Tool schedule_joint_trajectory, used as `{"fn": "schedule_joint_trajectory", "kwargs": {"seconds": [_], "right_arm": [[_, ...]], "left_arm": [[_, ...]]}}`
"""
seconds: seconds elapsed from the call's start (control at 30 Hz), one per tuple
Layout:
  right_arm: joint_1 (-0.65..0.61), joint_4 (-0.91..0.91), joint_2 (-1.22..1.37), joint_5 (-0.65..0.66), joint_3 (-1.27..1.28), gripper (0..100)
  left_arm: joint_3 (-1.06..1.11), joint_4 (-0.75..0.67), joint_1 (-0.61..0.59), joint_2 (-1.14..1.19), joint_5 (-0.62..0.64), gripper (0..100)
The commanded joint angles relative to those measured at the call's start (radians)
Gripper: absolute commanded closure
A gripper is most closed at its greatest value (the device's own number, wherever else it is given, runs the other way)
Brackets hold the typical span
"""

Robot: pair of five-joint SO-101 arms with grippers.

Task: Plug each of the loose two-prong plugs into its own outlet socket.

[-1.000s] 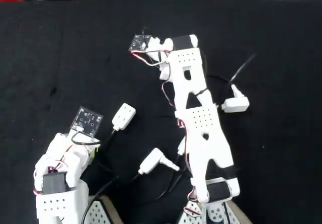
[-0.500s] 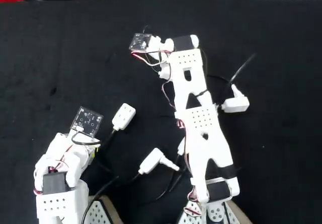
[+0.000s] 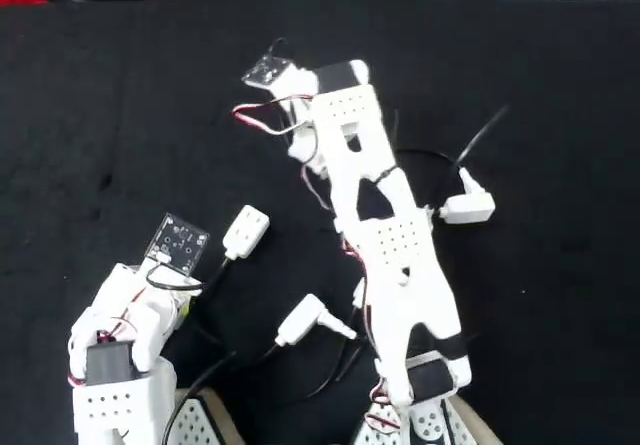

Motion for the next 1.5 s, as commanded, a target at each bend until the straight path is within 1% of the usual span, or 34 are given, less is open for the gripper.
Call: {"fn": "schedule_joint_trajectory", "kwargs": {"seconds": [0.0,0.07,0.17,0.23,0.3,0.4,0.53,0.6,0.67,0.8,1.13,1.23,1.47], "right_arm": [[-0.058,0.034,-0.263,-0.055,0.358,97.7],[-0.084,0.002,-0.363,-0.060,0.545,97.7],[-0.133,-0.094,-0.464,-0.061,0.776,97.5],[-0.172,-0.144,-0.486,-0.061,0.872,97.3],[-0.196,-0.175,-0.476,-0.061,0.909,97.2],[-0.206,-0.172,-0.427,-0.061,0.889,94.6],[-0.210,-0.089,-0.335,-0.038,0.776,83.2],[-0.215,-0.018,-0.286,0.012,0.694,79.8],[-0.221,0.035,-0.239,0.032,0.619,79.3],[-0.236,0.037,-0.193,0.035,0.553,79.3],[-0.230,0.037,-0.335,0.040,0.705,79.4],[-0.230,0.035,-0.371,0.089,0.728,79.4],[-0.230,0.014,-0.295,0.101,0.704,79.4]], "left_arm": [[-0.008,-0.028,-0.004,0.002,-0.008,77],[-0.008,-0.028,-0.004,0.002,-0.009,77],[-0.007,-0.028,-0.004,0.002,-0.009,77],[-0.007,-0.028,-0.004,0.002,-0.009,77],[-0.007,-0.028,-0.004,0.002,-0.009,77],[-0.007,-0.028,-0.004,0.002,-0.009,77],[-0.005,-0.028,-0.004,0.002,-0.009,77],[-0.005,-0.028,-0.004,0.002,-0.009,77],[-0.005,-0.028,-0.004,0.002,-0.009,77],[-0.005,-0.028,-0.004,0.002,-0.009,77],[-0.004,-0.028,-0.004,0.002,-0.009,77],[-0.004,-0.028,-0.004,0.002,-0.009,77],[-0.004,-0.028,-0.004,0.002,-0.009,77]]}}
